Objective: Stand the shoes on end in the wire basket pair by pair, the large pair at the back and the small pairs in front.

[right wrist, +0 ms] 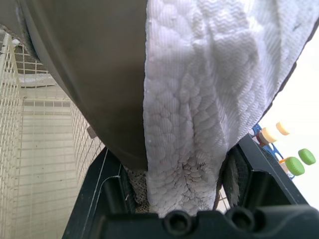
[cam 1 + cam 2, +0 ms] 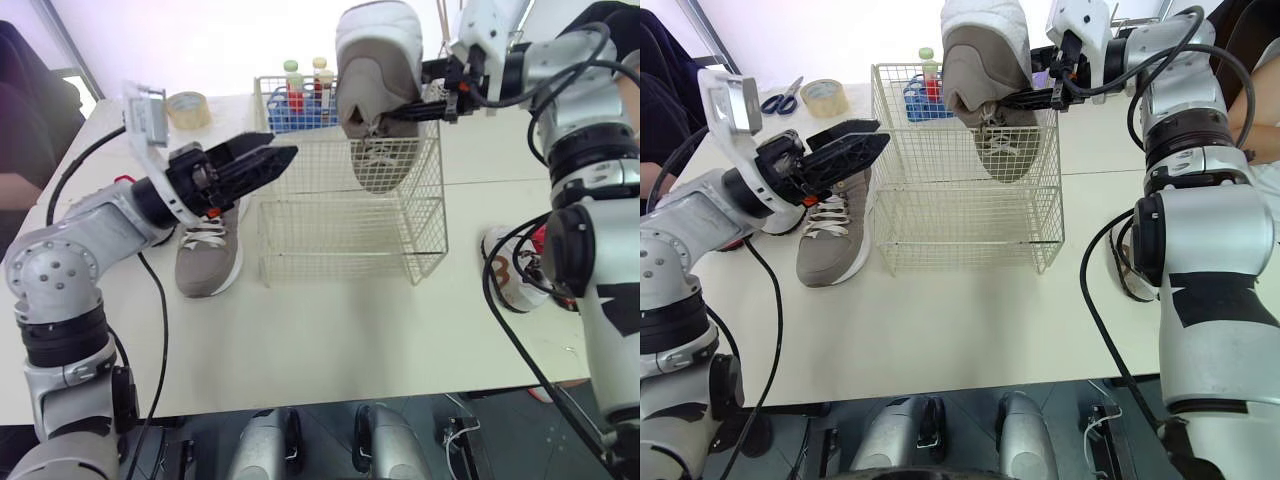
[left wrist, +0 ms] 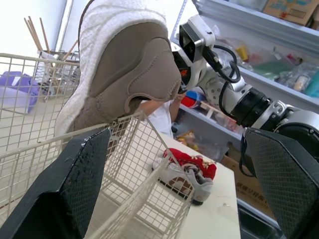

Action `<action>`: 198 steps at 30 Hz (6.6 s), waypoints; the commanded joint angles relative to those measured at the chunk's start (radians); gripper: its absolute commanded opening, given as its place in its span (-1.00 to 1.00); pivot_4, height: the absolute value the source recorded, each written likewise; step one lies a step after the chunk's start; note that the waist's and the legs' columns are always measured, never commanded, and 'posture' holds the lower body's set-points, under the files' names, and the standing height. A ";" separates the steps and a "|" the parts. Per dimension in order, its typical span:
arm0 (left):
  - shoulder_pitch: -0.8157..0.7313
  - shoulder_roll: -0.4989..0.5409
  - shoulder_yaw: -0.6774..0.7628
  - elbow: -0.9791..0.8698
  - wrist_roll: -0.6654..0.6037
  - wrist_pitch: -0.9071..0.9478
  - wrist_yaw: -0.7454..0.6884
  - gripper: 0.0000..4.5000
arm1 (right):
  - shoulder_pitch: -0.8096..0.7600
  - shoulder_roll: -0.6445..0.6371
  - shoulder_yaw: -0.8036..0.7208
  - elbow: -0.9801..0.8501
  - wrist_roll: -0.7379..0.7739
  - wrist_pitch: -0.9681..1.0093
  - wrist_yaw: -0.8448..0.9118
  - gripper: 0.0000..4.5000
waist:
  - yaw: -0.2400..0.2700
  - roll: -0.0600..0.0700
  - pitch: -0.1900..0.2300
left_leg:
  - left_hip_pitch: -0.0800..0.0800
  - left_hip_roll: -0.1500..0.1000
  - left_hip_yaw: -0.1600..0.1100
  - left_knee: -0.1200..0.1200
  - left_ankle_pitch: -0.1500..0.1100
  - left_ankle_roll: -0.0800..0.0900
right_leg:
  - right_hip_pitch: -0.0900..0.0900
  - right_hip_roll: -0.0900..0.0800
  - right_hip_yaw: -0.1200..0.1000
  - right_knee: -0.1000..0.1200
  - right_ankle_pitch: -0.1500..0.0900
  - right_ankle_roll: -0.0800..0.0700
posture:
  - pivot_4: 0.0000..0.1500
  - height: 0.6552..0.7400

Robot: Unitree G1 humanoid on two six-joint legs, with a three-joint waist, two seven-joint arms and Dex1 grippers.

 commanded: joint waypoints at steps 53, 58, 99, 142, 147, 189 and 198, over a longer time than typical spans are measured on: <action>-0.041 0.086 -0.054 0.123 0.307 -0.139 -0.093 1.00 | 0.253 -0.302 -0.286 -0.433 0.246 0.490 -0.113 0.97 | 0.001 0.001 0.001 | 0.001 0.000 0.001 0.000 0.000 0.000 | 0.001 0.000 0.000 0.000 0.000 0.000 | 1.00 1.00; -0.074 0.090 -0.086 0.187 0.380 -0.148 -0.099 1.00 | 0.561 -0.258 -0.413 -0.878 0.386 0.866 -0.332 0.97 | 0.003 0.002 0.001 | 0.001 0.000 0.001 0.000 0.000 0.000 | 0.001 -0.001 -0.001 0.001 0.000 0.000 | 1.00 1.00; -0.063 -0.021 -0.239 0.277 0.797 -0.223 -0.120 -0.97 | 0.911 0.008 -0.178 -1.410 0.410 0.939 -0.734 -1.00 | -0.010 0.001 0.000 | 0.001 0.002 0.001 0.000 0.000 0.000 | 0.000 0.001 0.001 0.001 0.000 0.000 | 1.00 1.00; -0.111 0.191 -0.078 0.263 0.632 -0.066 -0.312 -1.00 | 0.847 0.015 -0.434 -1.843 0.706 1.384 -0.970 0.47 | 0.003 0.001 0.000 | 0.002 0.002 0.000 0.000 0.000 0.000 | 0.000 0.001 0.001 0.002 0.000 0.000 | 1.00 1.00; -0.182 0.133 -0.061 0.268 0.554 -0.068 -0.347 -1.00 | 0.831 0.086 -0.368 -1.864 0.664 1.369 -1.095 0.98 | 0.005 0.000 0.000 | 0.001 0.001 0.001 0.000 0.000 0.001 | 0.000 0.000 0.001 0.001 0.000 0.000 | 1.00 1.00; -0.142 -0.037 -0.319 0.164 0.587 -0.154 -0.392 -1.00 | 0.645 0.151 0.071 -1.748 -0.001 1.015 -1.324 -0.98 | -0.002 0.001 0.000 | 0.001 0.001 0.002 -0.003 0.001 0.000 | -0.002 0.002 0.002 0.000 0.000 0.000 | 1.00 1.00; -0.109 -0.009 -0.356 0.182 0.650 -0.166 -0.421 -1.00 | 0.654 0.140 0.058 -1.758 -0.111 1.091 -1.340 -0.98 | 0.000 0.001 0.000 | 0.000 0.001 0.002 -0.003 0.001 0.000 | -0.003 0.001 0.002 0.000 0.000 0.000 | 1.00 1.00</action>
